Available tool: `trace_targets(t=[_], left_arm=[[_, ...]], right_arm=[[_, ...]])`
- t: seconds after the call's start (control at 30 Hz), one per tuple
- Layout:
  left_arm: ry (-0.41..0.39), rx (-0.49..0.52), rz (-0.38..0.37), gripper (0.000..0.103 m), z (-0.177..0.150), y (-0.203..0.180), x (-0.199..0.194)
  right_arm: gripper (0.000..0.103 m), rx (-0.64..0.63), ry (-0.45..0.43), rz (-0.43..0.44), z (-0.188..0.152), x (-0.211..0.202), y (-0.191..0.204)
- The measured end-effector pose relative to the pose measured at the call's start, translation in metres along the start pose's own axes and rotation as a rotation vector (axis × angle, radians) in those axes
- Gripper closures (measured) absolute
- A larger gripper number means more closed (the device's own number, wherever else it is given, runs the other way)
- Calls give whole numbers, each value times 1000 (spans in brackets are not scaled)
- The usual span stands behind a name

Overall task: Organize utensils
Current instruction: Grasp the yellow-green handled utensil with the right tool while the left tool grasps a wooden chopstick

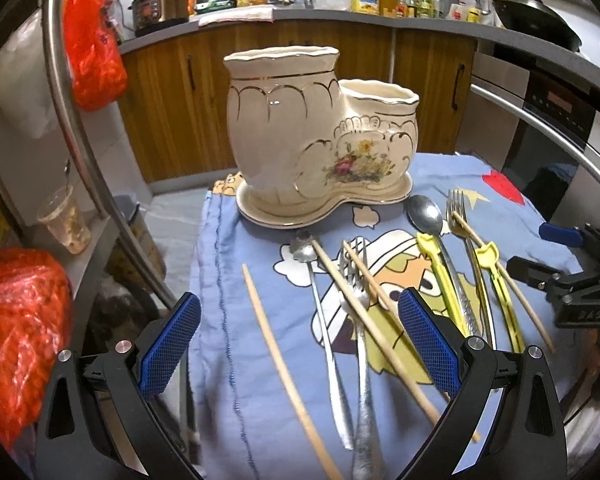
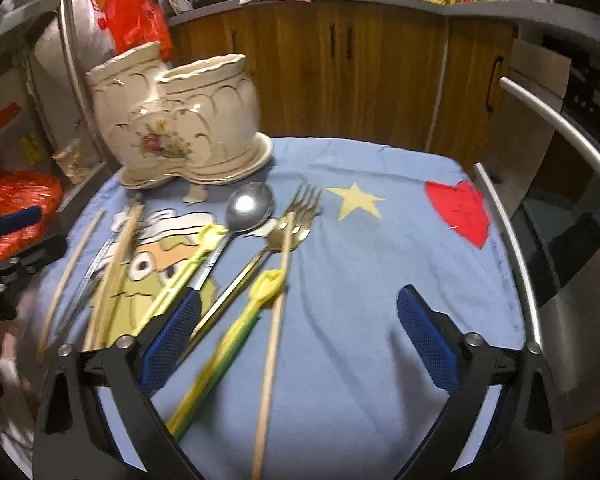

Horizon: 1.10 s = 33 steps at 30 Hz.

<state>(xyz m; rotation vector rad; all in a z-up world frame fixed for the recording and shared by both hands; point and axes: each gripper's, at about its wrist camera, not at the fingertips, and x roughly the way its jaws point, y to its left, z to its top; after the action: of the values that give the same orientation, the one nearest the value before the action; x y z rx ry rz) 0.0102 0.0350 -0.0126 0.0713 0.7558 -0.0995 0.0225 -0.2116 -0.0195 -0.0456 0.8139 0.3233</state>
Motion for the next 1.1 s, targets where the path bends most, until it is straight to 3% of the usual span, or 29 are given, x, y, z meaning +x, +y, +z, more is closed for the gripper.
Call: trace_targets(t=[0.07, 0.17, 0.4, 0.77, 0.93, 1.0, 1.1], left_arm=[[13, -1, -10, 5, -1, 2, 2], [14, 7, 1, 5, 0, 1, 3], [26, -3, 21, 6, 0, 8, 5], [56, -28, 24, 11, -5, 24, 5], [122, -21, 5, 42, -11, 24, 14], [130, -17, 0, 45, -12, 24, 14], [157, -11, -10, 57, -15, 22, 17]], right_arm=[[24, -23, 3, 20, -2, -4, 7], [46, -70, 25, 47, -5, -5, 22], [75, -64, 81, 65, -5, 1, 28], [78, -109, 139, 45, -8, 19, 35], [88, -85, 142, 54, -7, 19, 30], [89, -79, 142, 55, -6, 19, 29], [91, -75, 138, 60, -6, 18, 29]])
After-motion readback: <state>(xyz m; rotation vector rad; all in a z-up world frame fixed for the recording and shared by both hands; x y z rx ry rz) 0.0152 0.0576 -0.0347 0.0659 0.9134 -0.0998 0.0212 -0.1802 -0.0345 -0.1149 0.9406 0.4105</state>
